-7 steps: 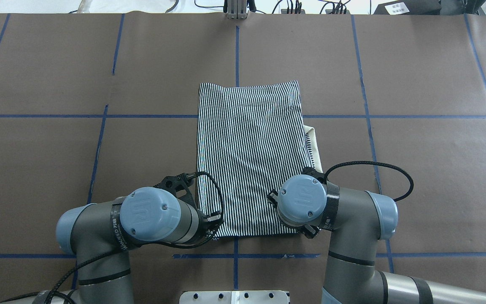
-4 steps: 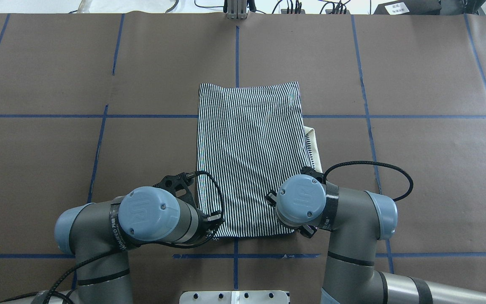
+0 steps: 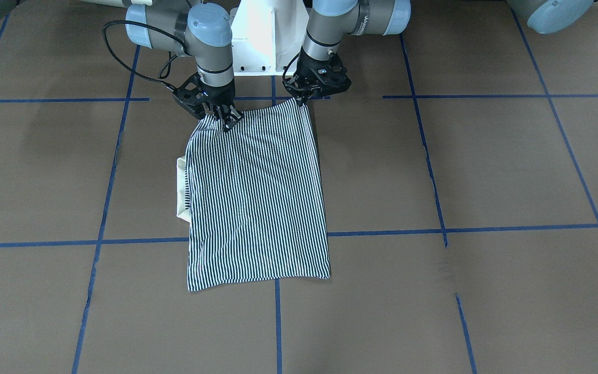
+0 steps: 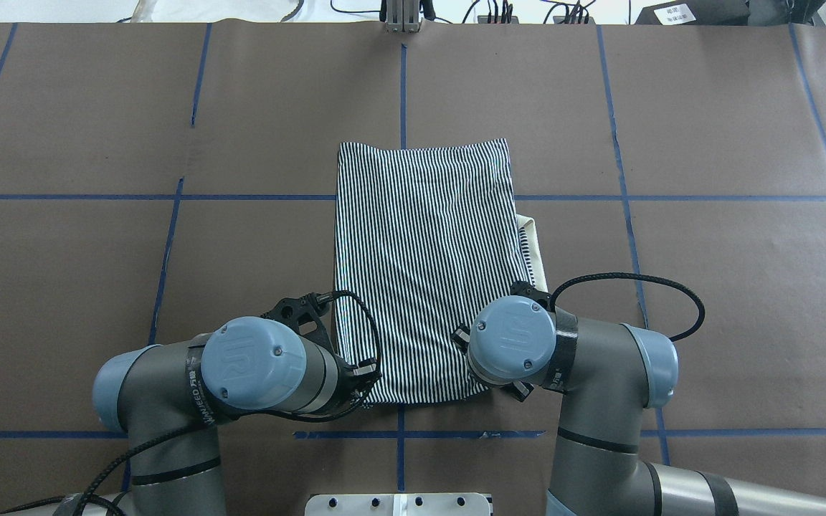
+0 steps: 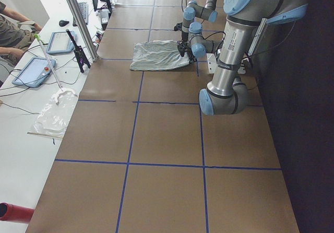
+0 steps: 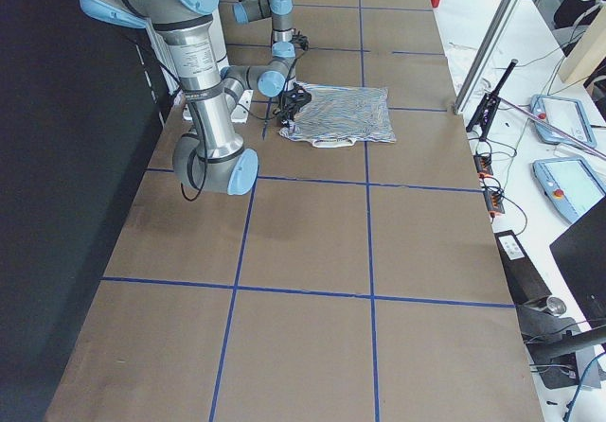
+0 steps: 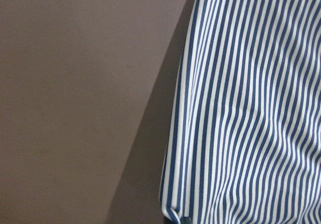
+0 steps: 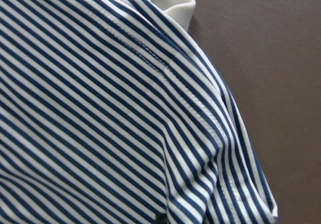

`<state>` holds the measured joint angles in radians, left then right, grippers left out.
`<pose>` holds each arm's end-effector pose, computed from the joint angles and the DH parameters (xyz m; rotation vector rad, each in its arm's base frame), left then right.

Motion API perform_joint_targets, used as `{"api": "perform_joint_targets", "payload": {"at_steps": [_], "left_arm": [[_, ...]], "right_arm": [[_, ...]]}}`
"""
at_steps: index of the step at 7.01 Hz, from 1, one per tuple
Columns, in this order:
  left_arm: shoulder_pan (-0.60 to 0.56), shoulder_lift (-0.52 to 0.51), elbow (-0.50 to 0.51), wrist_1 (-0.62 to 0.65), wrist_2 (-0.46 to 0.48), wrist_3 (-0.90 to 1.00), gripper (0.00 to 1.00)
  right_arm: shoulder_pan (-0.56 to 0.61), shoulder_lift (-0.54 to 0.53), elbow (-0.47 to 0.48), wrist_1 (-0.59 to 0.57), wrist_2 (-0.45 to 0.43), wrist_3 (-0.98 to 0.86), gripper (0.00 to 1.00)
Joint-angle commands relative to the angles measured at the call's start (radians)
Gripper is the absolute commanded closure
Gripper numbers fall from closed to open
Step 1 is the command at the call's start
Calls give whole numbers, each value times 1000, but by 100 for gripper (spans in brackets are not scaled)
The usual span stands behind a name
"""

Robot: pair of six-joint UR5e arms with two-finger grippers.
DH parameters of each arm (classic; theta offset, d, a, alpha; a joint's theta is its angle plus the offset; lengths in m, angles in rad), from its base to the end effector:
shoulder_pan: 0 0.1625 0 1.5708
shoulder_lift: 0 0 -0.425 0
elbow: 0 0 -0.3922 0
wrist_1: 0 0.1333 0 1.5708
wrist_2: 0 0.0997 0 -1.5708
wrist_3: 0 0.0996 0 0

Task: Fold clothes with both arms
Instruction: 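Hold both grippers at the shirt's near edge, then grasp the shirt's near edge with both grippers and fold it farther from the robot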

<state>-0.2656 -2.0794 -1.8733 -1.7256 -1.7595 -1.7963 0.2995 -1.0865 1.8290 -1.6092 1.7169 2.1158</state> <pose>0.5626 -0.2718 0.2230 -0.1553 0.9717 -0.3600 -0.5637 -0.2984 0.2840 -0.2307 -0.6977 0.7559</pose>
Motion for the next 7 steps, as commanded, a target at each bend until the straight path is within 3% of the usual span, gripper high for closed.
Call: {"api": "perform_joint_targets", "payload": {"at_steps": [1,5,7], "left_arm": [[0,-1,0,0,0,0,100],[0,5,-15,0,0,0,100],[12,42,-107,21,2,0,100]], "right_arm": [[1,-3,19,0,-2,3,100],[3,-7,41,8,4,-6,100],[1,-23,120,6,22,-10,100]]}}
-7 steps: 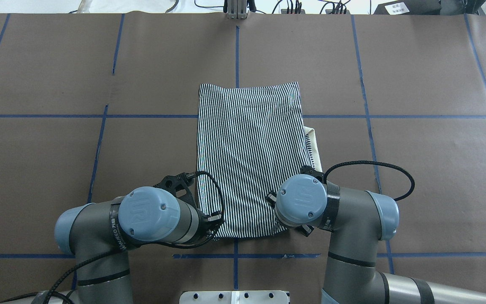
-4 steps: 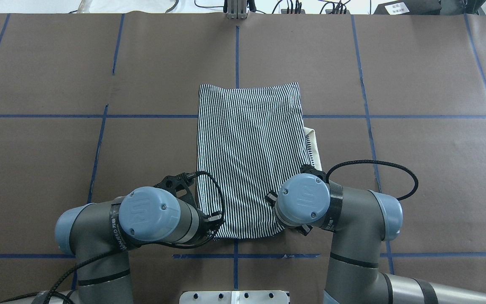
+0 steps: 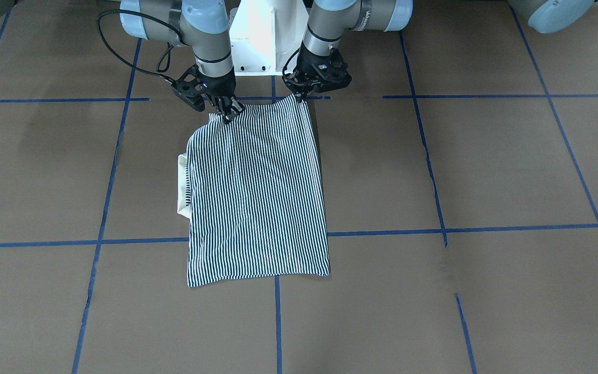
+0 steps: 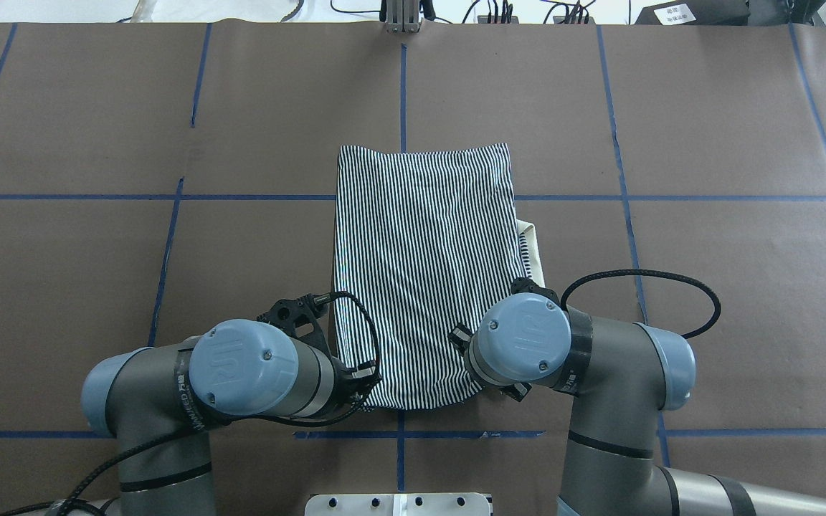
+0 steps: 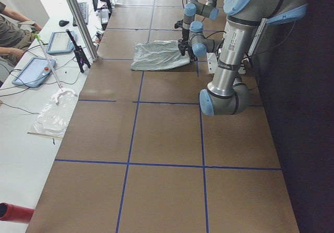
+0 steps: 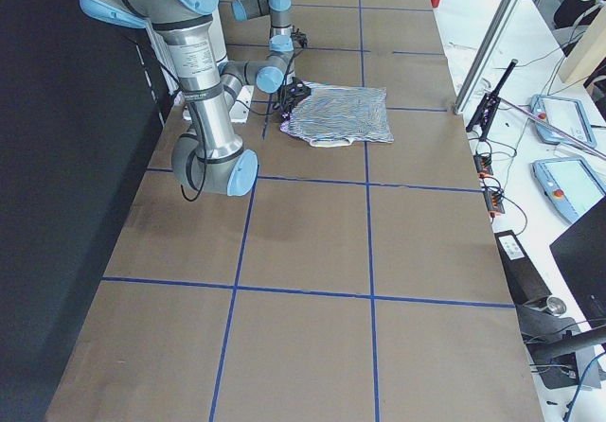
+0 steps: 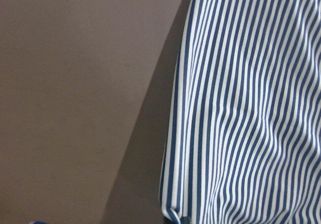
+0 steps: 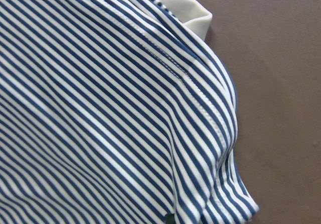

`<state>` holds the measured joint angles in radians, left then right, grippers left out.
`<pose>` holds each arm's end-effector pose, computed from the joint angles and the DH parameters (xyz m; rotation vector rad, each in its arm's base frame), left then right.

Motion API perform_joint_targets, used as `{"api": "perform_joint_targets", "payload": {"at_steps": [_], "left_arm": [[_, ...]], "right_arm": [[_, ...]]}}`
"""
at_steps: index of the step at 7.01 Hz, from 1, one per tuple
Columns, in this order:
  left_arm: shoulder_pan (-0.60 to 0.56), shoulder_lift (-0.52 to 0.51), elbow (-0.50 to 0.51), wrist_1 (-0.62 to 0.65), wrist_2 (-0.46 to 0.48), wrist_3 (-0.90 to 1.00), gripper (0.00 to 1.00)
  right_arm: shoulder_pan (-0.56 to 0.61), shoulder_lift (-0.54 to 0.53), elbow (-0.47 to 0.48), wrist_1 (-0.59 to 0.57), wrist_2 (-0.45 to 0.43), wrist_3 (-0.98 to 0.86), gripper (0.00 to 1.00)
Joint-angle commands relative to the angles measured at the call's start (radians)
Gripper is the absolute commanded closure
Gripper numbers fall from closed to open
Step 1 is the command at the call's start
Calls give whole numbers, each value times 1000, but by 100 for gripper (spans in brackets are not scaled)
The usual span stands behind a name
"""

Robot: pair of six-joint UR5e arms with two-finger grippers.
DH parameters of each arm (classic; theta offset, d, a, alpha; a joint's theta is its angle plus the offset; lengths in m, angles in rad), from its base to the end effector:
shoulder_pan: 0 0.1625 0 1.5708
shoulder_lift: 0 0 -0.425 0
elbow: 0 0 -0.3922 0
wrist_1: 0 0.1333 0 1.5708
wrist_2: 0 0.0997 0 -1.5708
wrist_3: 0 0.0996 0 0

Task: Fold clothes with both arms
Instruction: 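Grasp the shirt's near edge with both grippers and fold it farther from the robot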

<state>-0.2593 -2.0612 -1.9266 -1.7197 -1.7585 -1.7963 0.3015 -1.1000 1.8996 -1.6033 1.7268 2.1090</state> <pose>0.5471 -0.2638 0.2134 -0.1560 1.0001 -0.3496 -0.5439 -0.2925 0.2617 -0.2434 -0.7607 0.7361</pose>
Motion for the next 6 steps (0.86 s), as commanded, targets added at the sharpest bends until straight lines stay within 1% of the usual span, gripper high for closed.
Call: {"api": "perform_joint_targets", "payload": {"at_steps": [1,2,3,5,6], "left_arm": [[43,27,-99,56,1,0,100],[76,27,-148,112,2,0,100],[93,29,-184,142,1,-3,100],[92,30,-195,147,-4,0,100],[60,26,-186,147,-1,2,100]], "right_arm": [[-22,-17,100,0,20,-3,100],[-45,-30,139,2,49,-3,100],[-65,-32,168,2,59,-1,100],[-70,-31,150,5,47,-12,100],[-38,-28,138,9,30,-55,100]]}}
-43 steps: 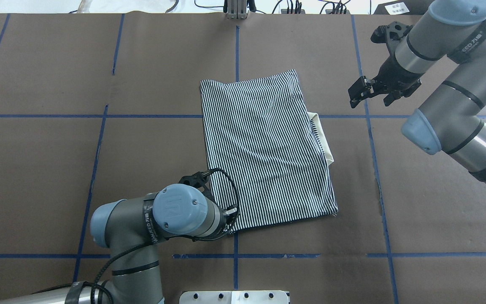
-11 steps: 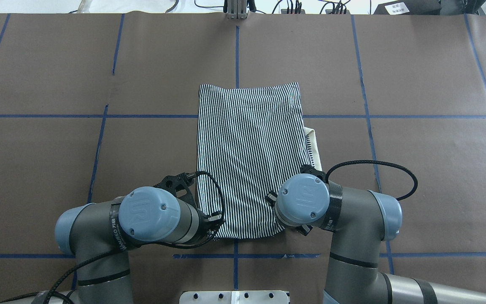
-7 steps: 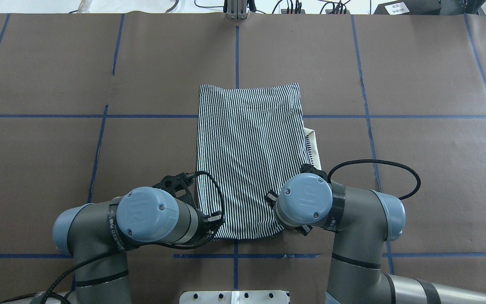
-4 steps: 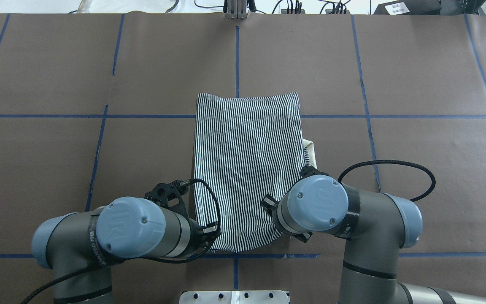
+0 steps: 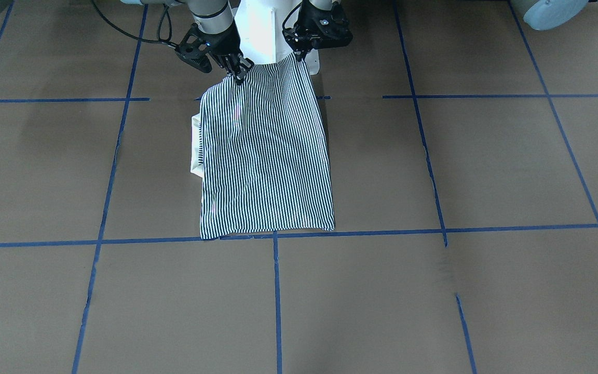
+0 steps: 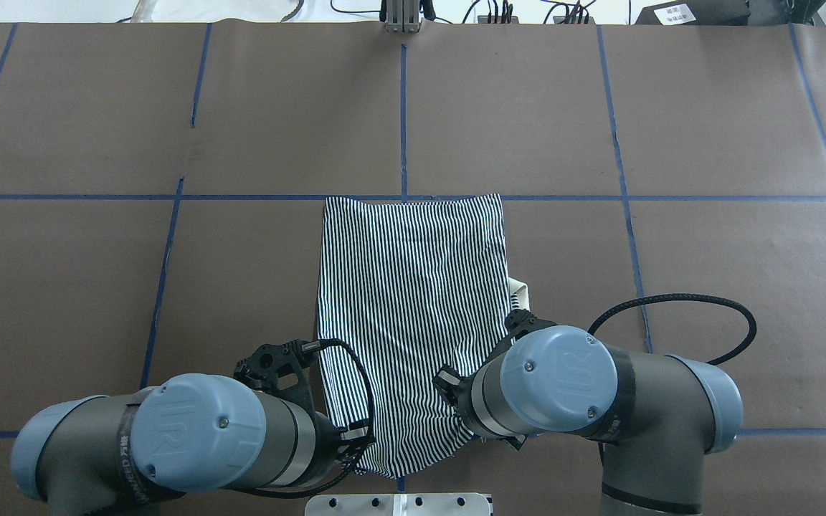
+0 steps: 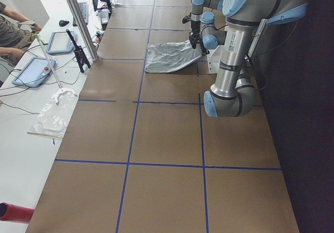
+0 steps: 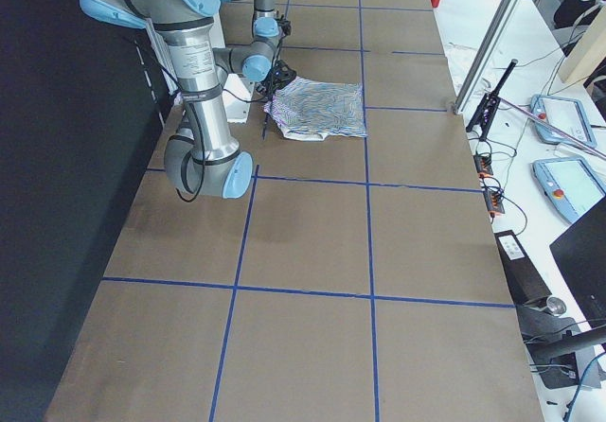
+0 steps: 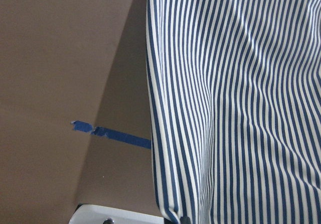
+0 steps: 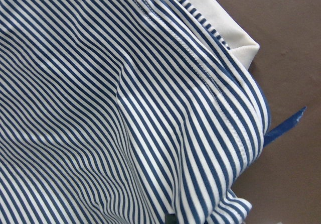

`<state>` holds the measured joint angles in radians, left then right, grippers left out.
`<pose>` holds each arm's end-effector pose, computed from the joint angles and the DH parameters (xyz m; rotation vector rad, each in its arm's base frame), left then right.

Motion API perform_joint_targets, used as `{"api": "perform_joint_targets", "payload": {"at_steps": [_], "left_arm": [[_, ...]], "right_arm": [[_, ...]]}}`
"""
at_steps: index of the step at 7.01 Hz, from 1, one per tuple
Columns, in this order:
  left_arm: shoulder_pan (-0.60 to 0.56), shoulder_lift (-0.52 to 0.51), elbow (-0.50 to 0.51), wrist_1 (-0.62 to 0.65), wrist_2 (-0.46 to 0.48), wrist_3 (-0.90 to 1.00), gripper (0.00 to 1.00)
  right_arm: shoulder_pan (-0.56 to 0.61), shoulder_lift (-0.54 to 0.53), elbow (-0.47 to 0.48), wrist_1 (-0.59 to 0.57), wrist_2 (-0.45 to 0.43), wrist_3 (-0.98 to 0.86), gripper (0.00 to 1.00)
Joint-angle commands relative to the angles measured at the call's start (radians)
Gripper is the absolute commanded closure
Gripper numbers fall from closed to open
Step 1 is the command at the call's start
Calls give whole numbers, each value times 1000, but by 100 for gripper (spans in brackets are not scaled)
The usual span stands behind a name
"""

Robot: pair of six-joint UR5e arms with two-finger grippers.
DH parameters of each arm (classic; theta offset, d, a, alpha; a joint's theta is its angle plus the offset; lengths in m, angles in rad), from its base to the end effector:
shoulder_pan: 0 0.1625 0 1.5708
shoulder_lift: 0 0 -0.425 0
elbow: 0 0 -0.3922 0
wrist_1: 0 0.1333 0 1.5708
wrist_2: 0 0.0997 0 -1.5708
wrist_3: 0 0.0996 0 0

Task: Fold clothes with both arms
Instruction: 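Grasp the shirt's near edge with both grippers and fold it farther from the robot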

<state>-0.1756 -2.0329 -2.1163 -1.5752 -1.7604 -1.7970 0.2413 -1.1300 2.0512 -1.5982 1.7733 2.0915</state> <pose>0.5064 -0.2062 0.1786 -0.1992 1.0072 -0.2701 -0.5139 -0.2431 0.2180 -0.3163 -0.8704 0.6175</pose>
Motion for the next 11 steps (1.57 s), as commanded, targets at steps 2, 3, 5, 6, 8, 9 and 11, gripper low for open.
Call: {"api": "perform_joint_targets", "payload": {"at_steps": [2,3,5,6,8,9,11], "left_arm": [[-169,-13,25,3,-26,62,100],[-241,-48,103,-14,-59,85,100],[-304,-93,215,-81,-60,116,100],[-329,-93,255,-113,-60,120,100],[-355,-93,275,-124,-60,163,100],[-355,-93,283,-138,-60,168,100],[-354,-96,292,-147,-60,159,100]], "right_arm": [[140,35,-22,4,-11,-102,100],[177,58,-46,6,-12,-146,100],[226,163,-197,7,-14,-214,100],[258,176,-241,14,-14,-279,100],[294,214,-390,142,-15,-289,100],[299,254,-463,180,-15,-289,100],[300,273,-482,192,-15,-288,100]]}}
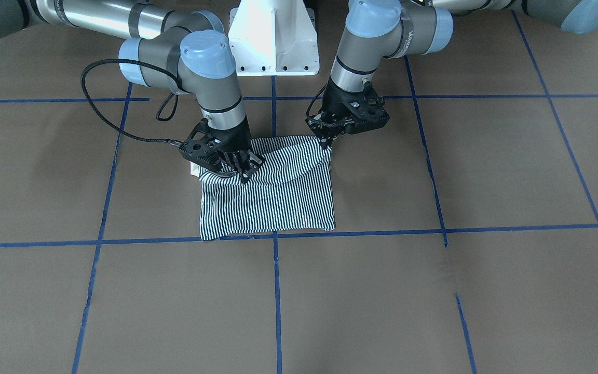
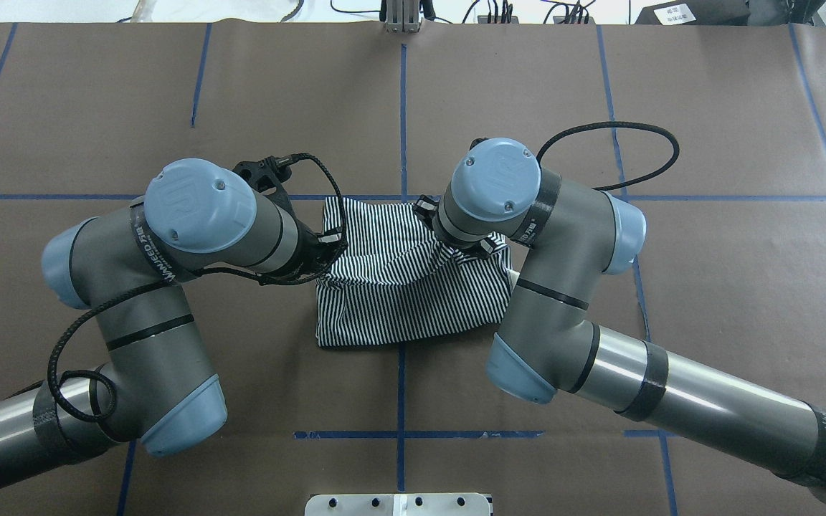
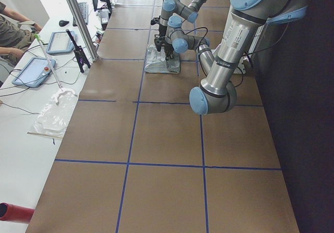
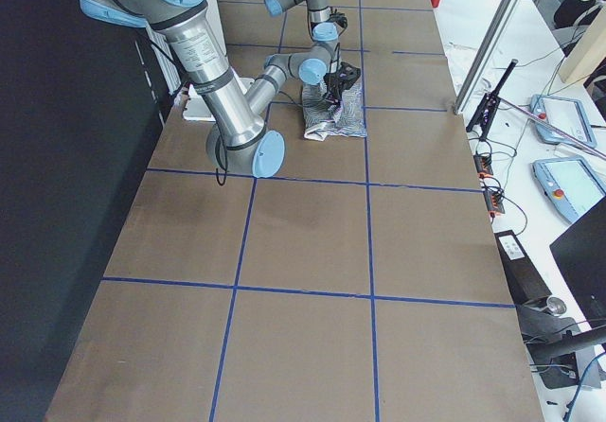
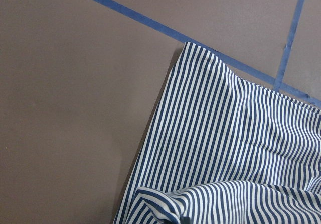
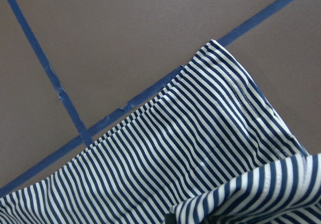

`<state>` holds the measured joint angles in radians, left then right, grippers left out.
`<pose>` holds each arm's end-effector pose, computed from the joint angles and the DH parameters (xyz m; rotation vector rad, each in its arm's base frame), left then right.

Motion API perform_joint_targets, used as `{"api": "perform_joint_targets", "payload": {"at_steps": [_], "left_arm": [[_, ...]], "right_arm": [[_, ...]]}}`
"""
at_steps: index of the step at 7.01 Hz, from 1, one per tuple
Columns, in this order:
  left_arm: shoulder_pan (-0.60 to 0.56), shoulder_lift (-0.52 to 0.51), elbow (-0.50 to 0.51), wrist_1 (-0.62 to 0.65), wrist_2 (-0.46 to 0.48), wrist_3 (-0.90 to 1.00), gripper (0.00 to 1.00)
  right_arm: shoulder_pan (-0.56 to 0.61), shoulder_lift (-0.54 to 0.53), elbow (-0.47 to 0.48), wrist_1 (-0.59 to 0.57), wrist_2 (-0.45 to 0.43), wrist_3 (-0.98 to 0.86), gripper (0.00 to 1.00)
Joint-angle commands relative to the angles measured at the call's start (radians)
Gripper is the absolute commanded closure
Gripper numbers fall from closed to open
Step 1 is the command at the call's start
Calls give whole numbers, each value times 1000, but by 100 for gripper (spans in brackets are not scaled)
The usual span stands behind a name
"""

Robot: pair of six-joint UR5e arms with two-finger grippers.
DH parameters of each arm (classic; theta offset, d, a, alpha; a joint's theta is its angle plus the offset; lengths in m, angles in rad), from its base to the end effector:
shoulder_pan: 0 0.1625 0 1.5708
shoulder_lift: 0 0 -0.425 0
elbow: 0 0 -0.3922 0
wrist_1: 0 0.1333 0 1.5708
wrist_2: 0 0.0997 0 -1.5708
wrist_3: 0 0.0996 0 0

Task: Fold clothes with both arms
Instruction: 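Release the folded edge and raise both grippers away from the shirt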

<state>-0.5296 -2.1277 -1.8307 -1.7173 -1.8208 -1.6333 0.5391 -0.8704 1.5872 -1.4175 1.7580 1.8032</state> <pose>0.4882 -0.4117 0.2106 -0.0023 0.9929 -0.4228 -0.5493 -0.4623 0.2167 -0.0414 -0.9003 0.6384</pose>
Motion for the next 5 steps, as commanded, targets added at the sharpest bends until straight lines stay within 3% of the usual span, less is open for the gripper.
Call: {"api": "perform_joint_targets", "payload": {"at_steps": [1,2,3,4,5], "left_arm": [[-13,-3,52,-48,2,-31,95],[-92,-42,189,-142,2,-30,33],[-180,-128,352,-197,0,13,0],[-298,-158,417,-200,-27,162,0],[-341,-152,430,-200,-63,237,0]], "right_arm": [[22,14,-27,12,0,2,100],[66,45,-86,12,0,1,58],[135,188,-301,17,8,1,1],[171,258,-466,102,11,-51,0],[199,251,-501,144,12,-80,0]]}}
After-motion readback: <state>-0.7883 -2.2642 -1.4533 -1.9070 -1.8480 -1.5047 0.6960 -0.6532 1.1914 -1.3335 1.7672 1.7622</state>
